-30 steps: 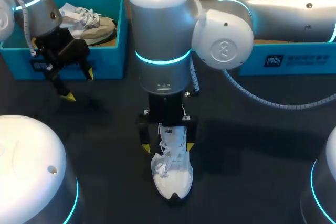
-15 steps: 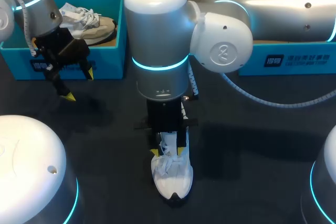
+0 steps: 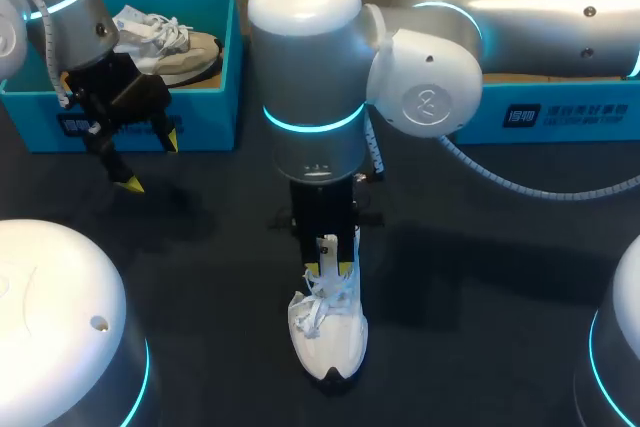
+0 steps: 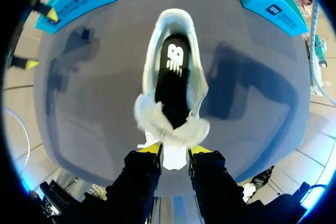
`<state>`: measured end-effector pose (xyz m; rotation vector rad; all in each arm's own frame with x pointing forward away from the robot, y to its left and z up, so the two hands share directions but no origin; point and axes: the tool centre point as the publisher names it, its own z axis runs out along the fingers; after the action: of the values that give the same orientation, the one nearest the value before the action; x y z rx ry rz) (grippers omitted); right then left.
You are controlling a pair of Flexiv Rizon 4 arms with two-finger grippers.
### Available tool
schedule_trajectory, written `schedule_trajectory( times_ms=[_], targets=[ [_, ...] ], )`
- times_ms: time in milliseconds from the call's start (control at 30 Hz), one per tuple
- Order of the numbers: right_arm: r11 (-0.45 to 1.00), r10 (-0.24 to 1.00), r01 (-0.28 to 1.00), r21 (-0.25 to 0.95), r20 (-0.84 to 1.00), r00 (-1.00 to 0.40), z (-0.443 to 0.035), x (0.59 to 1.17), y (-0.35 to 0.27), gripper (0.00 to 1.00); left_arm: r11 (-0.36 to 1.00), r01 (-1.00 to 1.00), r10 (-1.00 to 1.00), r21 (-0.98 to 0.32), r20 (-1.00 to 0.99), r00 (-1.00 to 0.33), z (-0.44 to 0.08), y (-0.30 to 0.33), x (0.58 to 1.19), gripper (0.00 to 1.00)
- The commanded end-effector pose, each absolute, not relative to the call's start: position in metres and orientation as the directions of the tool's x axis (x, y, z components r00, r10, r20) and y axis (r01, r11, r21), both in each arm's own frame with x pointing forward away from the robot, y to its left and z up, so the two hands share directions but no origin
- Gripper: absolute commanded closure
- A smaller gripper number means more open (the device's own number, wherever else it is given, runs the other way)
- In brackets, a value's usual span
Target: Take the shoe out of the shoebox, open the shoe tongue, remove and reinsert the insole, then place the shoe into the shoebox
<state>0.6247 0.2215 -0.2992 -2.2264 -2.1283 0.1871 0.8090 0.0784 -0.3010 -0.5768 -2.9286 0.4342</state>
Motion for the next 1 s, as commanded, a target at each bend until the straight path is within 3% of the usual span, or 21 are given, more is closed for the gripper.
schedule_trajectory(
  times_ms=[33, 500, 800, 1000],
  targets=[
    [-0.124, 0.992, 0.985, -0.123, -0.039, 0.12, -0.309, 0.631, 0.219, 0.73, 0.887, 0.353, 0.388, -0.298, 0.067, -0.919, -0.3, 0.079, 0.808, 0.0],
    [-0.078, 0.996, 0.989, -0.127, 0.03, 0.082, -0.333, 0.658, 0.21, 0.74, 0.887, 0.353, 0.388, -0.298, 0.067, -0.919, -0.3, 0.079, 0.808, 0.0],
    [-0.045, 0.997, 0.997, -0.068, -0.061, 0.04, -0.296, 0.65, 0.224, 0.69, 0.887, 0.353, 0.388, -0.298, 0.067, -0.919, -0.3, 0.079, 0.808, 0.0],
    [0.006, 0.998, 0.999, -0.049, -0.059, -0.009, -0.298, 0.662, 0.228, 0.69, 0.887, 0.353, 0.388, -0.298, 0.067, -0.919, -0.3, 0.079, 0.808, 0.0]
  ],
)
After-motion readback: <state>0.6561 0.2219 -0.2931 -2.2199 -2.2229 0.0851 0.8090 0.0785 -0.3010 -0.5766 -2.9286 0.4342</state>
